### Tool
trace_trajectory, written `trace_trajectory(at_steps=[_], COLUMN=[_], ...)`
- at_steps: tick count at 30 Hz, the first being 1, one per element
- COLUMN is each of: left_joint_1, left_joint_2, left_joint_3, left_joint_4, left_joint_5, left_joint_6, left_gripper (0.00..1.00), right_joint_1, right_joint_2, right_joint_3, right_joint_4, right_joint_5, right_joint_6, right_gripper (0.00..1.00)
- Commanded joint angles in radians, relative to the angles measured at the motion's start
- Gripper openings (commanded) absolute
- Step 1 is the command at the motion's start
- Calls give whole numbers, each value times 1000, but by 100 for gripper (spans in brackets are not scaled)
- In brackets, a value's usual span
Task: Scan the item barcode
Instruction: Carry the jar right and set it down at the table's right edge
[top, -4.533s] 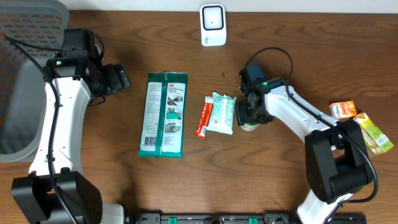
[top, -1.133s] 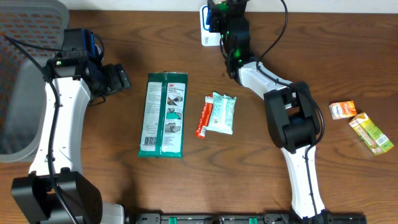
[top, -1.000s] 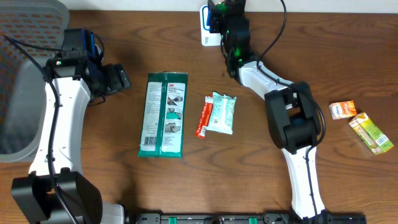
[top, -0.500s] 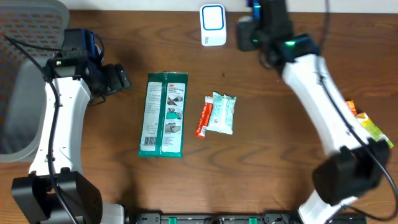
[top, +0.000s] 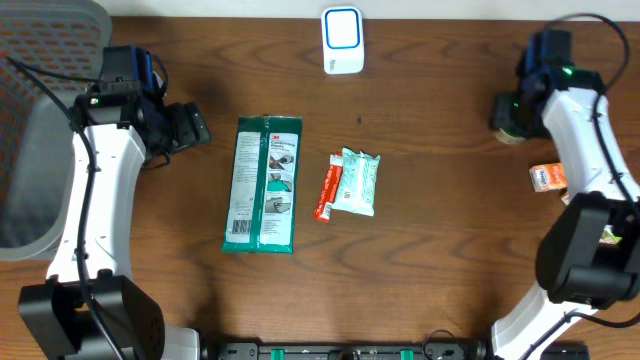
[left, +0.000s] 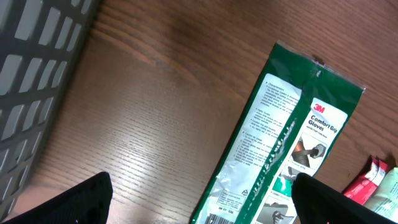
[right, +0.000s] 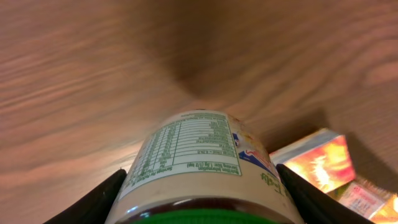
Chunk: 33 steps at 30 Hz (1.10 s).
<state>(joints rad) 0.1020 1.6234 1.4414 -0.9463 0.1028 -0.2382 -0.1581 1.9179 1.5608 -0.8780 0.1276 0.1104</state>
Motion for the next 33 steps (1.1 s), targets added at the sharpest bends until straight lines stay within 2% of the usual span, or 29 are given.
trace_trajectory(at_steps=[1, 6, 10, 11, 12, 13, 14, 15, 18, 26, 29, 33], left_joint_1=[4, 4, 4, 4, 4, 4, 4, 4, 4, 4, 4, 4], left_joint_2=[4, 4, 4, 4, 4, 4, 4, 4, 4, 4, 4, 4], left_joint_3=[3, 3, 3, 3, 3, 3, 3, 3, 3, 3, 3, 3], left_joint_4=[-6, -6, -6, -6, -6, -6, -6, -6, -6, -6, -6, -6], left_joint_5=[-2, -2, -2, -2, -2, -2, -2, -2, -2, -2, -2, -2], left_joint_6=[6, 6, 6, 6, 6, 6, 6, 6, 6, 6, 6, 6], left_gripper=[92, 93, 92, 92, 92, 92, 92, 92, 92, 92, 92, 92], right_joint_1=[-68, -140, -173, -177, -180, -183, -184, -184, -184, -184, -183, -182], right_joint_2=[-8, -8, -8, -8, -8, -8, -8, -8, -8, -17, -62, -139], right_joint_3=[-69, -172, -212, -217, -220, -220, -220, -220, -220, -208, -149, -74], right_joint_4=[92, 260, 329, 339, 344, 346, 345, 344, 338, 317, 250, 122], right_joint_5=[-13, -53, -54, -54, -54, -54, -54, -54, -54, -55, -55, -80], right_joint_6=[-14, -15, -15, -15, -14, -15, -15, -14, -15, -14, -13, 75], right_gripper=[3, 2, 6, 16, 36, 44, 47, 55, 99, 99, 99, 99])
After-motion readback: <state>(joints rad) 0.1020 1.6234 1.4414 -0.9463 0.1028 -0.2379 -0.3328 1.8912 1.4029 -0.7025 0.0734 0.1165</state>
